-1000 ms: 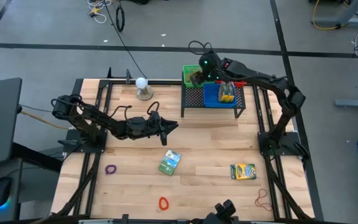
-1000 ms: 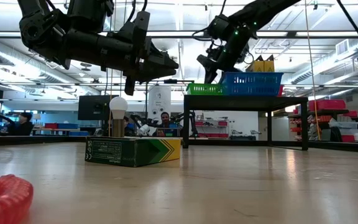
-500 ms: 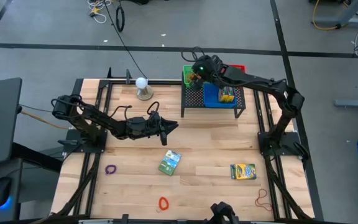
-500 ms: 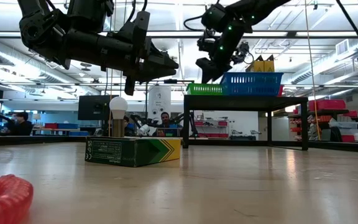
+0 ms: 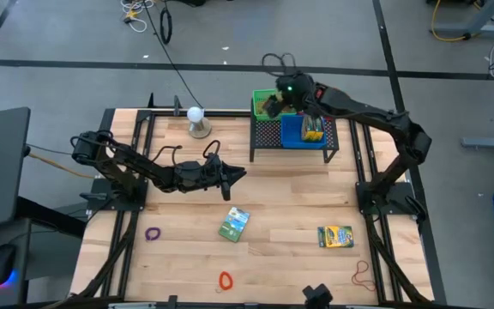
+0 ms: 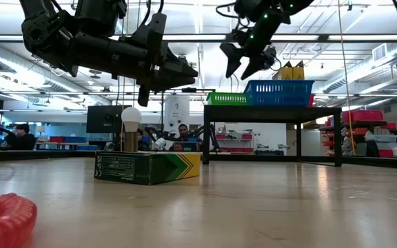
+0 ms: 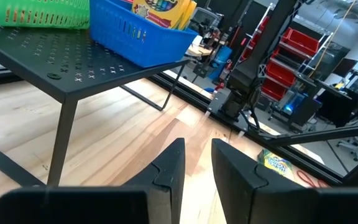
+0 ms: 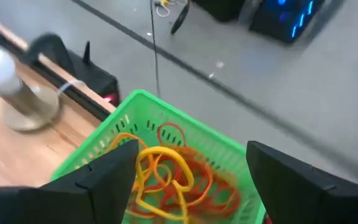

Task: Pick & Place Office Desk Supplies
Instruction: Put the yellow rubber band into the green bin, then put the purple spiral keychain into the red bin

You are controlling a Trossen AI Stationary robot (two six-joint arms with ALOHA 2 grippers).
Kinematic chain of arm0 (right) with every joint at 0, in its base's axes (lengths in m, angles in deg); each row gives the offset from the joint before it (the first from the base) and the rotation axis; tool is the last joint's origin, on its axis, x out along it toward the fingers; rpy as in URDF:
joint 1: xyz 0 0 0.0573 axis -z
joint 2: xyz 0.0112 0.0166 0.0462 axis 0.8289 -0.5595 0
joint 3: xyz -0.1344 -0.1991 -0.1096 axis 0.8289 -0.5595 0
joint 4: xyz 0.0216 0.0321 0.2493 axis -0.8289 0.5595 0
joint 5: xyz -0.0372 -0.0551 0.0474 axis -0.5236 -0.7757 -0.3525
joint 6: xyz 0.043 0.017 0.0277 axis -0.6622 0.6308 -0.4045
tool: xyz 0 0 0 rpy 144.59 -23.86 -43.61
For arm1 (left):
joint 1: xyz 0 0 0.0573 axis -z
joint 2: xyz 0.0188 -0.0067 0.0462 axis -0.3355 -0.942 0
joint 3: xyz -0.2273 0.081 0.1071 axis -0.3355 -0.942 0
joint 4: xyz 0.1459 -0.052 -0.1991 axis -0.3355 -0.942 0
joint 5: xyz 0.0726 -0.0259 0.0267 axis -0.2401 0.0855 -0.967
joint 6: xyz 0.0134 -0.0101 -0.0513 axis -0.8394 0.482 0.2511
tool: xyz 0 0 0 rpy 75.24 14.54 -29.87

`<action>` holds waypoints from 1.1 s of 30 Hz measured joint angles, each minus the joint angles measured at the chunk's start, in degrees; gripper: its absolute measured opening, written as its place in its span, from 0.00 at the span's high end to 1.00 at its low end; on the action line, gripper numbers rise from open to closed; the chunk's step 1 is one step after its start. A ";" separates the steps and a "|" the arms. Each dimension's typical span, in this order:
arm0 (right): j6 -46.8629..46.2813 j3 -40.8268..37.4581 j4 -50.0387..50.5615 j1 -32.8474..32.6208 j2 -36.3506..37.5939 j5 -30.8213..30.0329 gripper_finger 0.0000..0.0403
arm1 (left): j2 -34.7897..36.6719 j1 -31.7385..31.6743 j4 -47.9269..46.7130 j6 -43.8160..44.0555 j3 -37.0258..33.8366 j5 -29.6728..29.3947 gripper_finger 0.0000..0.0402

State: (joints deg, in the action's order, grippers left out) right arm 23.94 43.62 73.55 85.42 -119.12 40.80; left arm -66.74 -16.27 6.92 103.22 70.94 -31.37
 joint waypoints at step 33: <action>-35.26 0.02 -10.45 10.33 0.27 27.62 0.01 | 0.00 0.04 0.01 1.89 0.00 0.01 0.79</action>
State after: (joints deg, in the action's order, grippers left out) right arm -11.32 43.64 63.10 95.75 -118.85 68.42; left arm -66.74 -16.23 6.93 105.11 70.94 -31.36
